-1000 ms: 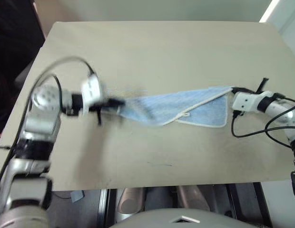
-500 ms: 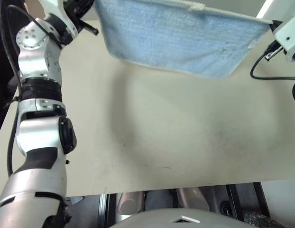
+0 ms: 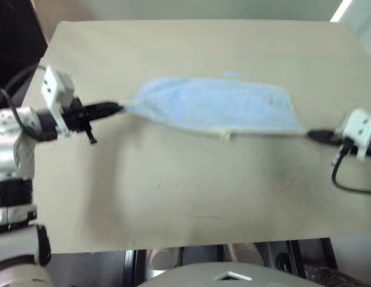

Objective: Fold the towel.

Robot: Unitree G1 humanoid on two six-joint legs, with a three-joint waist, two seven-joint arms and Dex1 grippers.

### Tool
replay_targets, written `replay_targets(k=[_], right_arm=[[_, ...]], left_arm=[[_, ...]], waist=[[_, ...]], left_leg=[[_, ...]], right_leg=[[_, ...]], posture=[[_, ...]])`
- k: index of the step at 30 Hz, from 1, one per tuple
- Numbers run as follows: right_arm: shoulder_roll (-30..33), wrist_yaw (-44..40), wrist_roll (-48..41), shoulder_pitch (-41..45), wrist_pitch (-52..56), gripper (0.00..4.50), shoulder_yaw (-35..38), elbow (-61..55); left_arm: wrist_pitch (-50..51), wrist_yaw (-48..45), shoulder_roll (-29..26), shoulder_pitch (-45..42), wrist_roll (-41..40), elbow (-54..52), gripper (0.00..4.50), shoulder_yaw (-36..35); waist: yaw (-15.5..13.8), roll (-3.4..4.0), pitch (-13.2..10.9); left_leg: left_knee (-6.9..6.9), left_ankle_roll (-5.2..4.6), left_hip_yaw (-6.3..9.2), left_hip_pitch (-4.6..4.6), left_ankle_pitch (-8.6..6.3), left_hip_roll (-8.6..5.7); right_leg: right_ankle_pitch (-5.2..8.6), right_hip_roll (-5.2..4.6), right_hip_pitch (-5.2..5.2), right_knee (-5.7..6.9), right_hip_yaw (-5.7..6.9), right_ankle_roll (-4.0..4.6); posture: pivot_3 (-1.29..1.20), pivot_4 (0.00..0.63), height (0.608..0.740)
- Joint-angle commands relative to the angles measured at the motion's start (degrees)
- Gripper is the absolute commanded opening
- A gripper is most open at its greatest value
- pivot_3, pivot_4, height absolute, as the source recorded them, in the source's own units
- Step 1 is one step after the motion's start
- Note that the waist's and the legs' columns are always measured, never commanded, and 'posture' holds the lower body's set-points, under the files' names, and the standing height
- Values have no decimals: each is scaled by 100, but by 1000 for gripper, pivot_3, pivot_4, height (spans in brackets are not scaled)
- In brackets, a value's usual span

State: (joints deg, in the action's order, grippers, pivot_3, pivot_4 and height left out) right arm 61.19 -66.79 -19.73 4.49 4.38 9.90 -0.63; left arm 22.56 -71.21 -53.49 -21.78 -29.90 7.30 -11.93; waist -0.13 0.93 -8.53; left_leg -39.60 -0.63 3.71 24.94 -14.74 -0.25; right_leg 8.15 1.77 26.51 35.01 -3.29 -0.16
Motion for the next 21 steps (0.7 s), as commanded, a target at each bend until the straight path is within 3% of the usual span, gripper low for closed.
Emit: replay_targets(k=[1,2,5,8,12,16,21], right_arm=[[188,-308,-587,-547,561,21,640,-861],[216,-393,-662,-724,688,21,747,-975],[352,-686,-822,-1063,978,21,1010,-1124],[418,-764,-818,-951,1062,21,1018,-1052],[292,-403,-449,-68,912,21,649,-547],[-18,288,502,1244,440,21,-54,450],[-477,705,1465,2437,-233,21,-868,1752]], left_arm=[[197,-115,-350,555,-79,-557,0,-363],[197,-149,-413,740,-66,-592,0,-424],[195,-252,-595,1061,-60,-614,0,-566],[164,-279,-671,1005,-59,-533,0,-601],[-109,63,-508,382,285,22,0,-340],[-609,764,-59,-593,1018,1026,0,146],[-1531,1203,323,-1332,1970,2108,0,831]], waist=[[2,0,0],[10,0,0],[19,-2,-1],[22,-3,-1],[53,-4,0],[66,-2,3],[63,-1,3]], left_leg=[[-13,-8,0,-18,-5,1],[-15,-60,0,-35,-38,1],[-22,-74,1,-102,-46,-2],[-38,-76,7,-139,-41,-3],[-40,-11,8,-165,-78,-9],[-43,-88,9,-196,-31,-11],[-31,-100,12,-179,-21,-12]], right_leg=[[1,0,-19,4,0,3],[12,0,-37,0,-1,23],[14,2,-105,0,-8,66],[32,4,-147,0,-11,35],[31,4,-168,2,-22,37],[-7,3,-187,1,-23,39],[-65,7,-154,4,-18,58]], posture=[[0,150,740],[0,150,740],[0,150,740],[0,150,740],[0,150,740],[0,150,740],[0,150,740]])
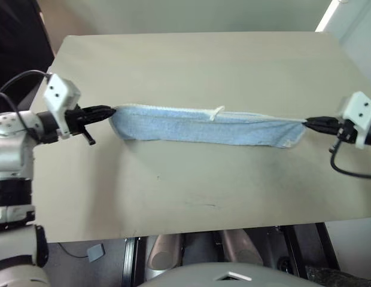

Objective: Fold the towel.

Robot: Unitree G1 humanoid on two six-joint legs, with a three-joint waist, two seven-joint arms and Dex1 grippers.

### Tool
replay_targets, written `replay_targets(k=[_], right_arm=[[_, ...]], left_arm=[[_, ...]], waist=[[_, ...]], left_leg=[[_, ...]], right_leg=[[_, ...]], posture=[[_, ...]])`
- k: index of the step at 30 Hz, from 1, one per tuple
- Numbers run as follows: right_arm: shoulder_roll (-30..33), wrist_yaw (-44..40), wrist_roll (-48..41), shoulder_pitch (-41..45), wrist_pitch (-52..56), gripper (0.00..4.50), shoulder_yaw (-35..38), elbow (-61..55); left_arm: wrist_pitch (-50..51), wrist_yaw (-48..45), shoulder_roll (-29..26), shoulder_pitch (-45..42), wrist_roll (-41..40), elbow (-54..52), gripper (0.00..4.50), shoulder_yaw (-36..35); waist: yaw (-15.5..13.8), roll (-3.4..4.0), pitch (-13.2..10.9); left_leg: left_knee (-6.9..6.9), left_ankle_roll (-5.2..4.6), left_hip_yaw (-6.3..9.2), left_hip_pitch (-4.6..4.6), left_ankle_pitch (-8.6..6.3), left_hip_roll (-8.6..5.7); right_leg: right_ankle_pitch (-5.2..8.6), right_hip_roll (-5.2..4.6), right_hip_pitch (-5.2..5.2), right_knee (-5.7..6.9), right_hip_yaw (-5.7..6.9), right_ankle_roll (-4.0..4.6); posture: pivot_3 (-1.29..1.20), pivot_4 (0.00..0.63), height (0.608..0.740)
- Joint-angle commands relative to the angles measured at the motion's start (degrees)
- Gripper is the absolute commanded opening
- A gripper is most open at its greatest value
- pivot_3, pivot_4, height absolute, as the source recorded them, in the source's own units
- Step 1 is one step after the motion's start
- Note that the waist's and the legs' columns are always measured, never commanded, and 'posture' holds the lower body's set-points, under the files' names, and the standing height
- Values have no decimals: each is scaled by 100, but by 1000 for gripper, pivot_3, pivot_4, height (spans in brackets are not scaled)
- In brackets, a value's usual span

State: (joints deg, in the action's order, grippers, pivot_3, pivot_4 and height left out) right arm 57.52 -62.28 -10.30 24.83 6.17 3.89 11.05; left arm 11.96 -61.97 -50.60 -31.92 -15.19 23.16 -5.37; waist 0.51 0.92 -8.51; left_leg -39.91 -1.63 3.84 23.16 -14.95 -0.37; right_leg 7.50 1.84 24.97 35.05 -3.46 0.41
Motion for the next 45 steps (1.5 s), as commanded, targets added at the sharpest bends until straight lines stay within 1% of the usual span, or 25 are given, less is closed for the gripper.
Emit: replay_targets(k=[1,4,7,8,9,13,14,15,17,20,21,22,23,27,29,31,32,33,34,35,37,39,40,41,45], right_arm=[[-205,308,680,571,-566,21,-406,825],[-509,515,1022,1064,-880,21,-691,1517],[-685,665,1286,1396,-1155,21,-868,2029],[-751,704,1367,1511,-1242,21,-933,2207],[-808,767,1469,1622,-1359,21,-1005,2396],[-867,777,1681,1833,-1675,21,-1147,2868],[-876,770,1676,1858,-1695,21,-1130,2939],[-885,766,1654,1883,-1705,419,-1093,2986],[-878,735,1596,1911,-1724,961,-1022,3027],[-763,767,1570,1816,-1828,1974,-934,2909],[-703,903,1609,1766,-1917,2294,-885,2847],[-652,1004,1603,1710,-1966,2735,-812,2778],[-580,1066,1541,1630,-1938,2997,-700,2664],[-499,1117,1444,1478,-1825,2997,-531,2438],[-350,952,555,813,-643,2997,340,1530],[-358,770,-449,7,848,2997,1095,359],[-408,774,-847,-335,1537,2997,1325,-154],[-441,752,-1214,-696,2101,3364,1518,-650],[-509,842,-1563,-982,2702,3538,1711,-1070],[-604,1014,-1907,-1155,3299,3878,1911,-1391],[-825,1418,-2551,-1275,4358,4478,2275,-1805],[-1309,2022,-3353,-1344,5642,4478,2733,-2168],[-1530,2321,-3633,-1348,6147,4478,2917,-2294],[-1887,2723,-3846,-1357,6657,4478,3085,-2460],[-2973,3919,-4051,-1124,7927,4478,3631,-2817]], left_arm=[[-640,322,102,-436,621,716,0,270],[-1008,514,268,-752,973,1263,0,511],[-1259,616,362,-950,1175,1620,0,638],[-1368,662,399,-1019,1272,1746,0,691],[-1473,745,444,-1110,1375,1894,0,744],[-1751,823,539,-1311,1547,2257,0,829],[-1743,810,559,-1335,1554,2308,0,823],[-1722,747,583,-1349,1502,2329,472,784],[-1725,713,602,-1352,1442,2329,1047,714],[-1673,549,567,-1256,1263,2194,2064,585],[-1613,504,557,-1227,1155,2143,2429,502],[-1496,473,557,-1199,1024,2077,2839,391],[-1531,547,542,-1158,964,1990,3156,295],[-1578,654,530,-1059,938,1795,3156,151],[-1412,1263,398,-1009,920,1773,3156,-188],[-1311,1388,378,-834,679,1420,3156,-494],[-1240,1319,397,-706,566,1169,3156,-560],[-1219,1253,405,-558,515,908,3185,-565],[-1181,1193,431,-440,473,695,3185,-551],[-1121,1145,465,-344,416,508,3185,-547],[-1044,1016,532,-209,279,215,3185,-537],[-998,721,619,-65,107,-133,3185,-455],[-962,609,651,-21,43,-258,3185,-423],[-975,458,682,24,15,-396,3185,-339],[-1104,175,737,97,70,-637,3185,-75]], waist=[[-2,0,0],[-8,0,0],[-8,0,0],[-9,0,0],[-16,0,0],[-63,0,0],[-65,0,0],[-66,0,0],[-65,0,0],[-59,0,0],[-60,0,0],[-61,0,0],[-61,0,0],[-59,0,0],[-69,-1,0],[-79,-1,0],[-77,-1,0],[-73,-1,0],[-71,-1,0],[-70,-1,0],[-59,-1,0],[-38,-4,-1],[-35,-11,2],[-36,-13,1],[-34,-12,1]], left_leg=[[10,8,0,8,-6,1],[18,20,0,46,-4,3],[21,29,-1,102,2,3],[25,68,-2,114,23,3],[29,82,-2,126,30,3],[32,74,-2,143,26,3],[32,48,-2,144,11,3],[30,26,-2,142,-2,3],[28,27,-2,141,0,2],[28,30,-2,138,1,3],[29,30,-2,137,1,3],[31,29,-1,136,1,3],[31,28,-2,136,2,3],[29,26,-1,120,12,4],[29,24,-1,104,18,4],[29,22,-1,101,24,4],[34,27,-3,101,29,4],[35,33,-5,96,31,4],[35,36,-7,90,33,4],[36,37,-10,87,33,0],[28,37,-11,70,34,-4],[7,35,-11,68,35,-5],[3,33,-10,65,36,-5],[-1,31,-9,54,35,-4],[-4,22,-2,36,26,-5]], right_leg=[[-15,0,13,-2,2,-39],[-14,-1,56,-3,7,-53],[-8,-1,110,-9,7,-61],[-5,-2,122,-13,7,-63],[-4,-3,134,-15,7,-64],[-4,-5,147,-18,8,-64],[-4,-6,147,-17,9,-64],[-4,-6,147,-15,8,-64],[-7,-6,146,-12,9,-60],[-17,-6,146,-7,10,-49],[-22,-6,147,-5,10,-45],[-28,-6,146,-4,11,-45],[-34,-6,146,-4,12,-45],[-53,-6,128,-6,14,-43],[-55,-6,108,-12,13,-41],[-53,-6,103,-12,15,-38],[-34,-5,100,-12,15,-33],[-21,-4,94,-12,15,-24],[-12,-4,86,-11,14,-16],[5,-5,82,-15,10,6],[16,-4,63,-15,7,-8],[33,-4,55,-12,4,-51],[31,-2,50,-12,3,-53],[31,-1,39,-12,3,-54],[34,-1,23,-10,1,-59]], posture=[[0,150,740],[0,150,740],[0,150,740],[0,150,740],[0,150,740],[0,150,740],[0,150,740],[0,150,740],[0,150,740],[0,150,740],[0,150,740],[0,150,740],[0,150,740],[0,150,740],[0,150,740],[0,150,740],[0,150,740],[0,150,740],[0,150,740],[0,150,740],[0,150,740],[0,150,740],[0,150,740],[0,150,740],[0,150,740]])
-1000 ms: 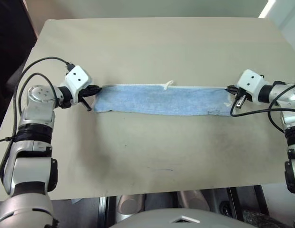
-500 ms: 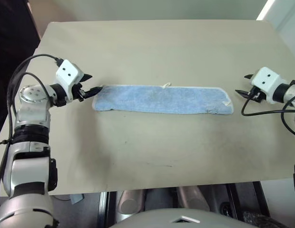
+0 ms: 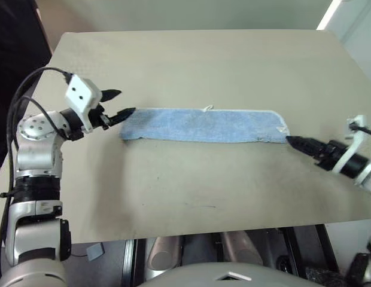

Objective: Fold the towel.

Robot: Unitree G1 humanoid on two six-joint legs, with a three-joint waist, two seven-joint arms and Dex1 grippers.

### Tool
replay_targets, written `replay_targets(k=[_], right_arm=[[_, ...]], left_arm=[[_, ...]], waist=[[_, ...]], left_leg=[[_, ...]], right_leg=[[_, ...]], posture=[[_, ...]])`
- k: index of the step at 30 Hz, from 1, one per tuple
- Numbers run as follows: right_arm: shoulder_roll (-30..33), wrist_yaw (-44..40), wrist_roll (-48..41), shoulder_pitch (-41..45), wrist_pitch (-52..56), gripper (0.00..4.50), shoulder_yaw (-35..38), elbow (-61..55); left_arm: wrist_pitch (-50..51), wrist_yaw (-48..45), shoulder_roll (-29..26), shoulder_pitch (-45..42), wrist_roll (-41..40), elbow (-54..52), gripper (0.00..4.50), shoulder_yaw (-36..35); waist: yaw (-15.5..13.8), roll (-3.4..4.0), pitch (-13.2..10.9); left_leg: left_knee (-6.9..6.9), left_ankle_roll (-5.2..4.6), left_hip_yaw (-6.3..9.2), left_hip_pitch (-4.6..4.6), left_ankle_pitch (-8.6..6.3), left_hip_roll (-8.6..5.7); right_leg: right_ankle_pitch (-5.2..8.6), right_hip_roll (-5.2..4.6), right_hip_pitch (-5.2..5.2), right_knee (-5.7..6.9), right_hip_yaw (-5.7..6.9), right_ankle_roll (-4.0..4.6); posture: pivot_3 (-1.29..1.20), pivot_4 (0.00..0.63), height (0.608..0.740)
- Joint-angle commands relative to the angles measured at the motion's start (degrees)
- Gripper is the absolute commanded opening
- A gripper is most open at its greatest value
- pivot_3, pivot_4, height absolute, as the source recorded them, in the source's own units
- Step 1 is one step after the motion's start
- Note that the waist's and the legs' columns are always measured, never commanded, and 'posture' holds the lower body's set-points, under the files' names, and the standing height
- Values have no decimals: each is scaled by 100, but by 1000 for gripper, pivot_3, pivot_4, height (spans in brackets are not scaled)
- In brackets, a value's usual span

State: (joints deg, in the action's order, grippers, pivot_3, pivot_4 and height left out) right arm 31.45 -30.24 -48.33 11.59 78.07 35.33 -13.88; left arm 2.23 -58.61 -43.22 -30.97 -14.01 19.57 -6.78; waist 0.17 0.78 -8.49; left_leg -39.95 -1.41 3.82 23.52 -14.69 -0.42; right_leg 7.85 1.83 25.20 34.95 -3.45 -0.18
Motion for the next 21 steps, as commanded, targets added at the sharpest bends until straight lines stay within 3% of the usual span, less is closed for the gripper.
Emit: replay_targets(k=[1,5,7,11,18,21], right_arm=[[-564,906,-271,294,953,4478,634,-366],[-1624,1991,-399,764,1443,4478,1350,-351],[-1897,2434,-422,975,1443,4478,1585,-260],[-2485,3222,-4,1810,1443,4478,2290,220],[-2656,3958,568,2371,769,4478,2645,957],[-2674,4189,582,2397,567,3902,2747,1038]], left_arm=[[-143,-184,9,4,-30,-296,3185,103],[-122,-337,119,36,-58,-508,3185,290],[-64,-371,158,40,-94,-576,3185,319],[38,-342,301,124,-111,-812,3185,393],[222,-270,386,221,-136,-1158,3185,406],[284,-222,398,285,-144,-1306,3185,397]], waist=[[0,1,-1],[-1,2,-1],[-1,3,-1],[-2,3,-1],[-2,-11,8],[-2,-20,13]], left_leg=[[0,-2,0,0,-2,0],[0,-7,1,5,-11,0],[2,-10,3,8,-17,1],[1,-11,3,23,-18,-3],[-4,-12,6,28,-17,-2],[-12,-15,8,17,-16,-4]], right_leg=[[0,0,1,1,0,0],[-3,0,10,2,0,6],[-27,1,18,3,3,49],[-34,0,36,3,1,55],[-41,0,42,4,3,58],[-48,0,38,-4,2,53]], posture=[[0,150,740],[0,150,740],[0,150,740],[0,150,740],[0,150,740],[0,150,740]])
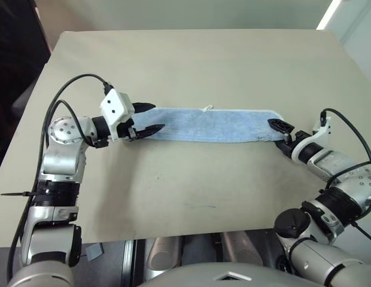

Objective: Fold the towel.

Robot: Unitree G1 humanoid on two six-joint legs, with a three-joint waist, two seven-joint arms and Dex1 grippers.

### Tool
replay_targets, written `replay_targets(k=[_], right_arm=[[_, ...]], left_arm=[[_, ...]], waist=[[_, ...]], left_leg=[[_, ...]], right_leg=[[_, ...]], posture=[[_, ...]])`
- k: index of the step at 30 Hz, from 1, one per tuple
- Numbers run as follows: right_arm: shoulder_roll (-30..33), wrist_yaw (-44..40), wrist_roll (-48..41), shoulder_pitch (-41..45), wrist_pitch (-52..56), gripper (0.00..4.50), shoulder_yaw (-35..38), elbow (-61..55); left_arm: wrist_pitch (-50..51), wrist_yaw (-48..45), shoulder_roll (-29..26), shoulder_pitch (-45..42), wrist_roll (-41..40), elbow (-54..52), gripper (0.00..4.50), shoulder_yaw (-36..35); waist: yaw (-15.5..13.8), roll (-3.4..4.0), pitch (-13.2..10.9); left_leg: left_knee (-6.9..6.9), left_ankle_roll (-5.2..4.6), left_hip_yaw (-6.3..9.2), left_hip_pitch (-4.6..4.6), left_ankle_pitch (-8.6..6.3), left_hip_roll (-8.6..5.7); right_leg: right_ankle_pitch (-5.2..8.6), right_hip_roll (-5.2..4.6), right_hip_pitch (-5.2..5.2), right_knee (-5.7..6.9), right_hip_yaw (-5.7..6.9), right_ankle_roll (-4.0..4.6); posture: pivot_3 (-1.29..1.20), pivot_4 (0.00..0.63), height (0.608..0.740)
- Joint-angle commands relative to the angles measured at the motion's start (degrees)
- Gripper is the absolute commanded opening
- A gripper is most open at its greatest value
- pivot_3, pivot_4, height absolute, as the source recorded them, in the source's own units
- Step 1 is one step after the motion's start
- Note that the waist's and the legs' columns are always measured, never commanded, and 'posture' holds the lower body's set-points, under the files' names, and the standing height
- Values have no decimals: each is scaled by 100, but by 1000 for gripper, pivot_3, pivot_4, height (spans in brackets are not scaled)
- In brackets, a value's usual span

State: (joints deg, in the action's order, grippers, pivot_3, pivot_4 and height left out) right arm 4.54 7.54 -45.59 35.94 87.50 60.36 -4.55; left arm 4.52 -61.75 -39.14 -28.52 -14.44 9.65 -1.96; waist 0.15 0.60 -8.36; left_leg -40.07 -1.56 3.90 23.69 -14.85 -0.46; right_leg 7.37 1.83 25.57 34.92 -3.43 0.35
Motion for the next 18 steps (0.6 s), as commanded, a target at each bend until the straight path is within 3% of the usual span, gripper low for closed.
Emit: replay_targets(k=[1,10,14,18], right_arm=[[34,492,316,-43,-431,3553,281,106],[677,805,67,40,-1104,140,541,258],[1135,662,3,19,-1282,22,355,342],[1777,-139,9,-155,-1545,22,-523,144]], left_arm=[[70,106,-7,66,-103,-360,3185,-86],[104,185,58,192,-95,-488,3185,-37],[97,178,130,145,-98,-467,3185,29],[78,169,176,96,-76,-424,3185,85]], waist=[[-9,-1,1],[-147,6,-2],[-144,9,-4],[-135,19,-9]], left_leg=[[-1,-2,1,-4,1,-3],[1,-6,6,45,-6,-17],[13,11,5,67,-18,-16],[27,13,4,72,-19,-14]], right_leg=[[-1,-2,-3,-2,-2,-2],[13,-13,22,3,-5,-18],[-9,-13,62,12,2,-56],[-6,-13,73,10,2,-59]], posture=[[0,150,740],[0,150,740],[0,150,740],[0,150,740]])
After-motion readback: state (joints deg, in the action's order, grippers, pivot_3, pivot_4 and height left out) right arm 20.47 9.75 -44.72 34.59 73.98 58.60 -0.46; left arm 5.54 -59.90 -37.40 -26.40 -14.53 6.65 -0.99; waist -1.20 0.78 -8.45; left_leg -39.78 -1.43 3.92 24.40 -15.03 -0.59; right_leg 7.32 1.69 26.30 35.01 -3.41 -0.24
